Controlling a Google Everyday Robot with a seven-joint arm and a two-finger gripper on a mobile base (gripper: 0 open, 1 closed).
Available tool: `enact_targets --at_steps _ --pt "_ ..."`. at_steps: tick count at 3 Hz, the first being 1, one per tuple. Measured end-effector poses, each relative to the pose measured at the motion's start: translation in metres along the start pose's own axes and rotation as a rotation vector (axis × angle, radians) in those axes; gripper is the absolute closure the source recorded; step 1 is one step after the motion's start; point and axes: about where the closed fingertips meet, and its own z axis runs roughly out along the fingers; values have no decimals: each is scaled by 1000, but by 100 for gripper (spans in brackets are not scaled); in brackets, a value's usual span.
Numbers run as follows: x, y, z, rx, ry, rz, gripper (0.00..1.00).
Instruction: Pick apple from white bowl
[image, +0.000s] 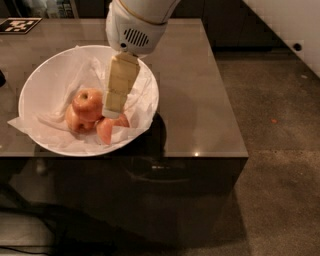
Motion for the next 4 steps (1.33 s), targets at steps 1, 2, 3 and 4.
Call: enact_targets --at_steps 1,2,3,4 --pt "-10 -11 24 -50 -21 24 0" --pt "-10 -11 24 -50 -21 24 0" --pt "-18 -7 47 -91 -43 21 0" --pt "-28 -1 69 -142 -58 12 0"
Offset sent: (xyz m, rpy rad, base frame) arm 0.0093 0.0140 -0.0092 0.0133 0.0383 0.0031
